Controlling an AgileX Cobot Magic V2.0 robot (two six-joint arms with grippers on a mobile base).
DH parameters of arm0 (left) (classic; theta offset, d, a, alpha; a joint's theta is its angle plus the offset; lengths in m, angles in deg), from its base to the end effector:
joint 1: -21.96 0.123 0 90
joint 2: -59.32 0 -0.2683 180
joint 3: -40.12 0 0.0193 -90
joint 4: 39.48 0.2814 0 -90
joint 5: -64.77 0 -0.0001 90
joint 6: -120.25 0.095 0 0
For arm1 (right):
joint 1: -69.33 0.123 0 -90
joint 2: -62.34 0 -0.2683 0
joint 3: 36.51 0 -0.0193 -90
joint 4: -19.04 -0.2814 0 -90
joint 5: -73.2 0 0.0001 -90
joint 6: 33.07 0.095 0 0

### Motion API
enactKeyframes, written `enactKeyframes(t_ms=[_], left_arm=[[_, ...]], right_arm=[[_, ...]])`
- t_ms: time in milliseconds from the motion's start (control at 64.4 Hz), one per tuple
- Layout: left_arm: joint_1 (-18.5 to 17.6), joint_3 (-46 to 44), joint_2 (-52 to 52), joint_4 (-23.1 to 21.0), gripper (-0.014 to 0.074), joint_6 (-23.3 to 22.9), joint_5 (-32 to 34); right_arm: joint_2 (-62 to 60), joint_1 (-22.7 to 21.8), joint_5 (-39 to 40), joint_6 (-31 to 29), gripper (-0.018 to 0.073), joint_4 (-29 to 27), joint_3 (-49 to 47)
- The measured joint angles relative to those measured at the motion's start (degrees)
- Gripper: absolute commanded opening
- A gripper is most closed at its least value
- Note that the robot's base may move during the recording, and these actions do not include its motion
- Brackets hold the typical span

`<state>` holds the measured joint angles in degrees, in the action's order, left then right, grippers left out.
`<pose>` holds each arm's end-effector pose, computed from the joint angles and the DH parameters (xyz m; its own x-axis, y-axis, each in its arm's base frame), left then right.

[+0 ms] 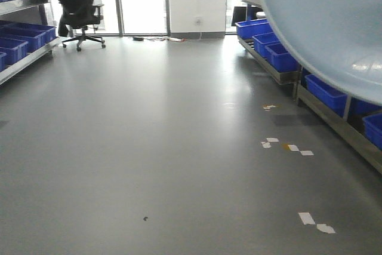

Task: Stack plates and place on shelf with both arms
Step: 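Drive to the shelf of blue bins holding the plates in the right gripper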

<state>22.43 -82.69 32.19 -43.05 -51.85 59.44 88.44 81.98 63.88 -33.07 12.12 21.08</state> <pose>0.1343 0.0005 0.2929 0.0061 0.0758 -0.9971 -0.0029 0.9971 0.0758 0.1279 0.0306 0.2862 -0.0780 0.1043 -0.9915 -0.2303 0.9657 0.1198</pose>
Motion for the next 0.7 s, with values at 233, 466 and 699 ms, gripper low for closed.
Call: enactKeyframes(t_ms=[233,466,699], left_arm=[[0.0,0.0,0.0,0.0,0.0082,0.0,0.0],[0.0,0.0,0.0,0.0,0.0082,0.0,0.0],[0.0,0.0,0.0,0.0,0.0082,0.0,0.0]], right_arm=[[0.0,0.0,-0.09,0.0,0.0052,0.0,0.0],[0.0,0.0,-0.09,0.0,0.0052,0.0,0.0],[0.0,0.0,-0.09,0.0,0.0052,0.0,0.0]])
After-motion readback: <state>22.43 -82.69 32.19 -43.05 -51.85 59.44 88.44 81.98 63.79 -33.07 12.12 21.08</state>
